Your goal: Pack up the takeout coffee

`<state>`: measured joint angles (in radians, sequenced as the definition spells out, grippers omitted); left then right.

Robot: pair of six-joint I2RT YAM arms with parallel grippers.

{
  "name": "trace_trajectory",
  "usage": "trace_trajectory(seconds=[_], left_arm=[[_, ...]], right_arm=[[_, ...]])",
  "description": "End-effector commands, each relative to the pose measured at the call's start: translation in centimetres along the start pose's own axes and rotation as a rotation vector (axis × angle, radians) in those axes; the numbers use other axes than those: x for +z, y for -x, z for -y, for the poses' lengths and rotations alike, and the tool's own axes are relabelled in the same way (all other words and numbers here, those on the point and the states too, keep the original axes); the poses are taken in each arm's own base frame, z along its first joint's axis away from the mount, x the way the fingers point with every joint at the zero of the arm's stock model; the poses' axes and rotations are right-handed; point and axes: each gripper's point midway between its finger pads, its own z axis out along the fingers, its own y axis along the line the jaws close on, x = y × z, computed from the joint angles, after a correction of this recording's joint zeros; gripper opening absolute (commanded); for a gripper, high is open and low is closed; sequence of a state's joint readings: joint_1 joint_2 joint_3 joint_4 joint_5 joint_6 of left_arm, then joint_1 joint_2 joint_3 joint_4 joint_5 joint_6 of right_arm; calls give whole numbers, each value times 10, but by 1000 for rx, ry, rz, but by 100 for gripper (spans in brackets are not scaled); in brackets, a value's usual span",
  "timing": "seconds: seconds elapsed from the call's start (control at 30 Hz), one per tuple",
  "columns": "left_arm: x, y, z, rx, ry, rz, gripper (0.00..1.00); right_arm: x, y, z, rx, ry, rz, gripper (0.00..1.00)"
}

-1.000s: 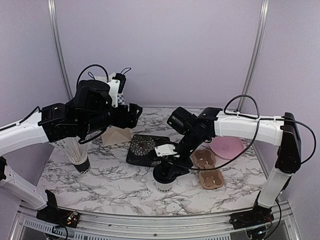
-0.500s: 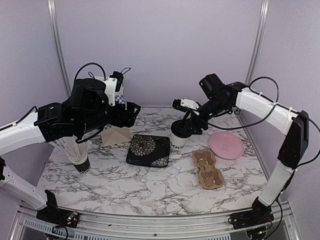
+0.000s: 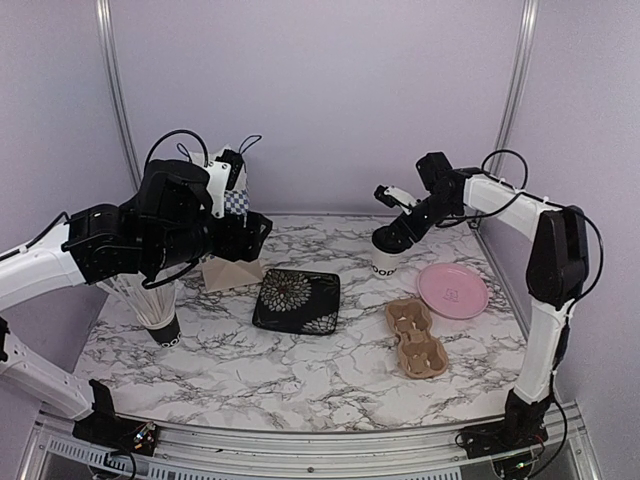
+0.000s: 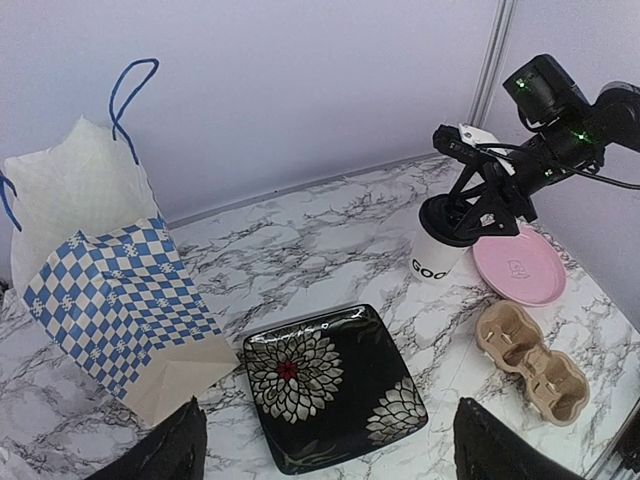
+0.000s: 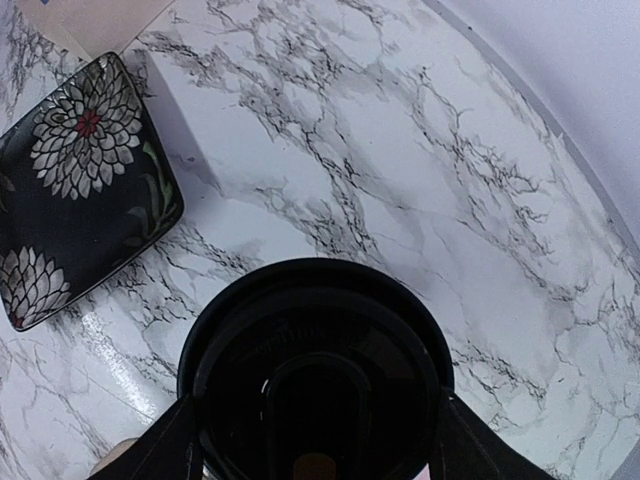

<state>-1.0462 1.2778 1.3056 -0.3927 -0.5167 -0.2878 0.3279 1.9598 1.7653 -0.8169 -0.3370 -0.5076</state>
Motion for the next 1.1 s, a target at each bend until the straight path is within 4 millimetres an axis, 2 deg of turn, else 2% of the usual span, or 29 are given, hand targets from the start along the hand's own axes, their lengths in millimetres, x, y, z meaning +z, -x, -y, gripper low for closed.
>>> trace_trajectory(seconds=[0.0, 0.5, 0.77, 1.07], left_arm=[[-12, 0, -13, -15, 24, 3, 86], [-16, 1, -19, -11, 41, 3, 86], [-25, 15, -23, 9, 51, 14, 87], [-32, 17, -32, 17, 76, 13, 87]], right_arm=[[-5, 18, 21, 59, -54, 52, 68], [15, 3, 22, 104, -39, 3, 71], [22, -1, 26, 107, -42, -31, 73], [22, 3, 26, 125, -32, -25, 82]])
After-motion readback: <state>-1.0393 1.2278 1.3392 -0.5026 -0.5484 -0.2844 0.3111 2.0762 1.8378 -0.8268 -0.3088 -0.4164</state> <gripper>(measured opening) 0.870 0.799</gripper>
